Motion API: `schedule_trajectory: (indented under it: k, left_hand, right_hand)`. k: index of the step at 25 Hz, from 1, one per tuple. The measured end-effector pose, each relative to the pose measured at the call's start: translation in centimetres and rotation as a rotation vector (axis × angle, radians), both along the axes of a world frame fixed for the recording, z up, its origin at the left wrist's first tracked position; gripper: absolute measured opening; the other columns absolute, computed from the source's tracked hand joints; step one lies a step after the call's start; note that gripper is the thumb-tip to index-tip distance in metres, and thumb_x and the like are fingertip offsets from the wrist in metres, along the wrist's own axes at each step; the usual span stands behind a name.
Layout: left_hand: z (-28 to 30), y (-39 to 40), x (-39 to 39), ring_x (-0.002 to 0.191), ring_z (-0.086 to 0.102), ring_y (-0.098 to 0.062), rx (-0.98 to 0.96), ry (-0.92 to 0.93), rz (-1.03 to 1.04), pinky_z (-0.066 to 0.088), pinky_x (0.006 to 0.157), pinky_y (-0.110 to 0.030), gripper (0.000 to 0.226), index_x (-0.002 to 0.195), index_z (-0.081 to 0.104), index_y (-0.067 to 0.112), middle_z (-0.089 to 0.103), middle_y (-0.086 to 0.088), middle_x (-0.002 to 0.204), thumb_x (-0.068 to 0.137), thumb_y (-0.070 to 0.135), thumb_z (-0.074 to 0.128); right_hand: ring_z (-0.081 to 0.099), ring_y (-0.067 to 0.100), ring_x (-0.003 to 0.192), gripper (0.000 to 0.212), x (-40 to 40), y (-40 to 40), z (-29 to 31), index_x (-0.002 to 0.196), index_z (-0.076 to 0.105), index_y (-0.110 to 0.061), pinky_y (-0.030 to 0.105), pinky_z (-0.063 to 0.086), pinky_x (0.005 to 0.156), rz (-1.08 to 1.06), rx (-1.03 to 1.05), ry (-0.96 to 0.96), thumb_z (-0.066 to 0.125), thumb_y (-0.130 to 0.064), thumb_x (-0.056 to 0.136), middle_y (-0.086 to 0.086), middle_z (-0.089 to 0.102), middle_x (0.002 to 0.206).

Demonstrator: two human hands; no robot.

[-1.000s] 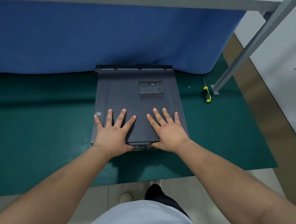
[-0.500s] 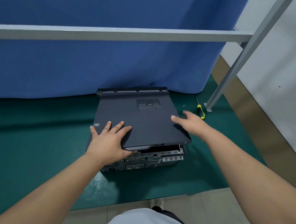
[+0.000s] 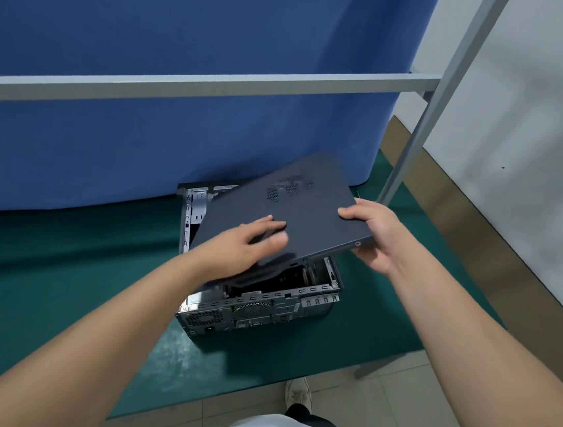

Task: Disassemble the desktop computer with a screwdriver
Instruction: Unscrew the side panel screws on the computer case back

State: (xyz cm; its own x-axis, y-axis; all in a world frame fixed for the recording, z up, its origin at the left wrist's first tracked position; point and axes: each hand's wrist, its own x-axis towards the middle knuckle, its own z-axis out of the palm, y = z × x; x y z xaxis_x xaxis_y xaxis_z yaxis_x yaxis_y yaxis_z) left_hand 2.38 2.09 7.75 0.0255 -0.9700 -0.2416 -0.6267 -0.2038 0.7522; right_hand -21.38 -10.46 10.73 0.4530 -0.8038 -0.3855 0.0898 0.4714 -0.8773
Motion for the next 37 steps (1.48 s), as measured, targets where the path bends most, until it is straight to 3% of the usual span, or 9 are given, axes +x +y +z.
schedule_trajectory:
  k: [4, 8, 12, 16, 20, 24, 29, 34, 37]
  left_hand:
    - [6.1, -3.2, -5.2, 0.124, 0.057, -0.015, -0.013, 0.29, 0.227, 0.044, 0.096, -0.044, 0.039, 0.106, 0.068, 0.053, 0.063, 0.026, 0.124, 0.083, 0.082, 0.055]
    - [12.3, -4.8, -7.9, 0.093, 0.069, -0.035, 0.028, 0.485, 0.231, 0.053, 0.059, -0.05, 0.068, 0.116, 0.07, 0.036, 0.073, 0.003, 0.111, 0.072, 0.087, 0.059]
    - [16.0, -4.8, -8.8, 0.058, 0.069, -0.033, 0.008, 0.622, 0.161, 0.053, 0.059, -0.046, 0.055, 0.091, 0.071, 0.017, 0.072, -0.006, 0.071, 0.077, 0.07, 0.07]
    - [15.8, -5.0, -9.6, 0.052, 0.057, -0.027, -0.044, 0.782, 0.261, 0.049, 0.058, -0.04, 0.017, 0.092, 0.052, 0.011, 0.05, -0.011, 0.082, 0.084, 0.024, 0.058]
    - [12.9, -5.8, -9.9, 0.056, 0.044, -0.023, -0.08, 0.946, 0.385, 0.04, 0.052, -0.03, 0.013, 0.088, 0.038, 0.013, 0.033, -0.008, 0.078, 0.08, 0.005, 0.045]
    - [8.0, -7.4, -10.9, 0.078, 0.063, -0.031, -0.065, 1.016, 0.537, 0.062, 0.065, -0.041, 0.028, 0.106, 0.051, 0.008, 0.06, -0.014, 0.09, 0.081, -0.001, 0.043]
    - [2.5, -10.2, -13.9, 0.072, 0.072, -0.028, 0.003, 0.999, 0.641, 0.059, 0.056, -0.038, 0.036, 0.107, 0.061, 0.013, 0.072, -0.01, 0.085, 0.079, -0.002, 0.044]
    - [-3.6, -13.1, -17.0, 0.055, 0.066, -0.025, 0.216, 0.936, 0.676, 0.054, 0.052, -0.036, 0.035, 0.099, 0.058, 0.016, 0.065, -0.004, 0.065, 0.073, -0.002, 0.044]
    - [-8.1, -15.7, -19.0, 0.102, 0.059, -0.033, 0.393, 0.681, 0.653, 0.051, 0.08, -0.042, 0.07, 0.14, 0.045, 0.022, 0.061, -0.012, 0.116, 0.077, -0.008, 0.045]
  right_hand:
    - [0.066, 0.023, 0.073, 0.025, -0.6, 3.9, 4.5, 0.107, 0.071, -0.002, 0.026, 0.051, 0.056, 0.044, -0.214, 0.049, 0.056, 0.003, 0.088, 0.015, 0.072, 0.094]
    - [0.065, 0.027, 0.079, 0.029, -1.4, 7.3, 9.9, 0.108, 0.071, -0.002, 0.027, 0.05, 0.063, 0.127, -0.428, 0.155, 0.059, -0.007, 0.081, 0.025, 0.072, 0.098]
    - [0.066, 0.021, 0.079, 0.035, -1.3, 9.5, 13.9, 0.107, 0.07, -0.01, 0.024, 0.047, 0.067, 0.179, -0.608, 0.316, 0.064, -0.022, 0.075, 0.013, 0.074, 0.096]
    - [0.068, 0.008, 0.079, 0.031, -1.0, 9.7, 14.1, 0.112, 0.071, -0.03, 0.016, 0.046, 0.055, 0.22, -0.656, 0.443, 0.07, -0.028, 0.081, -0.006, 0.076, 0.092]
    - [0.066, -0.008, 0.097, 0.044, -1.2, 8.0, 11.2, 0.121, 0.066, -0.057, 0.023, 0.046, 0.085, 0.29, -0.587, 0.447, 0.071, -0.062, 0.077, -0.028, 0.072, 0.108]
    - [0.05, 0.003, 0.131, 0.057, -4.4, 3.1, 3.3, 0.143, 0.056, -0.039, 0.036, 0.036, 0.117, 0.261, -0.522, 0.604, 0.055, -0.067, 0.093, -0.021, 0.053, 0.147]
    - [0.049, 0.03, 0.131, 0.073, -14.8, -4.0, -8.1, 0.157, 0.036, -0.019, 0.041, 0.04, 0.109, 0.021, -0.122, 1.013, 0.043, -0.061, 0.097, 0.011, 0.036, 0.161]
    - [0.053, 0.037, 0.131, 0.073, -23.1, -8.7, -15.7, 0.146, 0.05, -0.007, 0.046, 0.042, 0.112, -0.295, 0.317, 0.802, 0.066, -0.053, 0.092, 0.014, 0.053, 0.149]
    - [0.052, 0.032, 0.107, 0.061, -25.9, -10.5, -19.0, 0.124, 0.057, -0.005, 0.04, 0.042, 0.094, -0.463, 0.365, 0.88, 0.073, -0.053, 0.089, 0.015, 0.058, 0.129]
